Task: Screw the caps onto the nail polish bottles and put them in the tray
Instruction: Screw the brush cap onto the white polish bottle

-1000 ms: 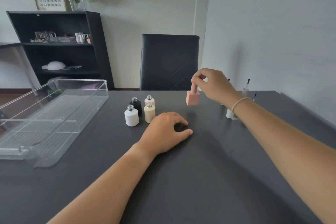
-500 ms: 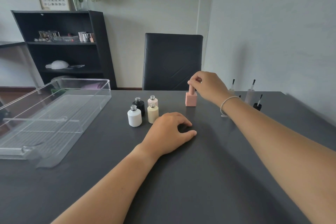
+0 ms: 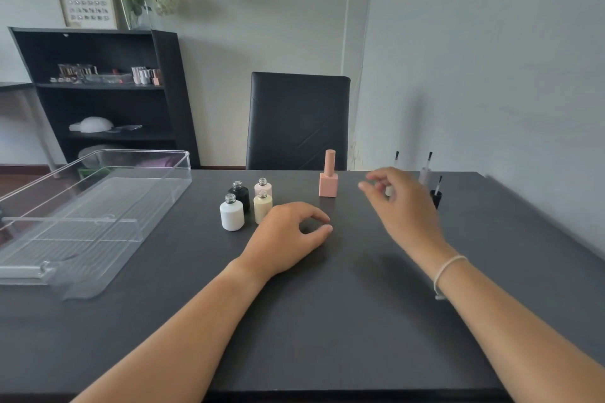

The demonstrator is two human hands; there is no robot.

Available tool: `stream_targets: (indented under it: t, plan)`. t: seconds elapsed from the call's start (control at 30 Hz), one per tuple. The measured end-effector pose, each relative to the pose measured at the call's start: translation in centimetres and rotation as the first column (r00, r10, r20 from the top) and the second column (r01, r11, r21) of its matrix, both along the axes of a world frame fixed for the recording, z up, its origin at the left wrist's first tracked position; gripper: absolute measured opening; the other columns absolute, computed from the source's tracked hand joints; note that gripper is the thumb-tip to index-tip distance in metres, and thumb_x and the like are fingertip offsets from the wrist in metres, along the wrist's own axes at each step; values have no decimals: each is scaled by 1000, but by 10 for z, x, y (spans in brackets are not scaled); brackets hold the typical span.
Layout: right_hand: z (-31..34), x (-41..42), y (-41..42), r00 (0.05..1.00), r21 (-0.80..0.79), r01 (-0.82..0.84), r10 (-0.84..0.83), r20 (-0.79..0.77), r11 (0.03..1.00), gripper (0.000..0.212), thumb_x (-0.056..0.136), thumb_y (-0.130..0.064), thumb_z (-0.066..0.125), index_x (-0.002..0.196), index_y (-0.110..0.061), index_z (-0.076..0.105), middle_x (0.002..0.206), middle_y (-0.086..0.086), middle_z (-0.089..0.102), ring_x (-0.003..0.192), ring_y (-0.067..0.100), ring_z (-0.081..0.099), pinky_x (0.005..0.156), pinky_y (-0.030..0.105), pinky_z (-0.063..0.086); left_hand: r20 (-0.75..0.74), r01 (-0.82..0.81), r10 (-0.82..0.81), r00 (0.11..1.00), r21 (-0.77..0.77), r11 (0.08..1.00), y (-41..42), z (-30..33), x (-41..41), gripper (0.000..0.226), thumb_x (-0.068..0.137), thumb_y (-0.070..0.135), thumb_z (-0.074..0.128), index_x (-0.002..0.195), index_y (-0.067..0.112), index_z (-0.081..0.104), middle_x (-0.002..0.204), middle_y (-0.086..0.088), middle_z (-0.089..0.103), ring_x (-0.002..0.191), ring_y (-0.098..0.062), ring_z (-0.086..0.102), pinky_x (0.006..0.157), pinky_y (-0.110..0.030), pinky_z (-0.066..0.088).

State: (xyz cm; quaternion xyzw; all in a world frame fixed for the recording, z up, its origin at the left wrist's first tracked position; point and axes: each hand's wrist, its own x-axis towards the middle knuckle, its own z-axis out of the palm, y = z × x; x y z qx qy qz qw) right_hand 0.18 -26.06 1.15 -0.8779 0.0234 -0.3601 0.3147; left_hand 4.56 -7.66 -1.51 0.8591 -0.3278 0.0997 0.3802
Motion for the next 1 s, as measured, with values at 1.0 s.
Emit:
stream_targets:
  t: [1.0]
  plan:
    - [-24, 0, -25, 915, 135, 279, -221, -337, 951, 22, 87, -35, 51, 96, -16, 57, 94, 2, 61, 82, 25, 55, 67, 31, 40, -235, -544, 506, 830, -139, 828, 74, 0, 13, 42, 77, 26, 71, 115, 14, 56, 102, 0, 58, 89, -17, 55, 76, -26, 38]
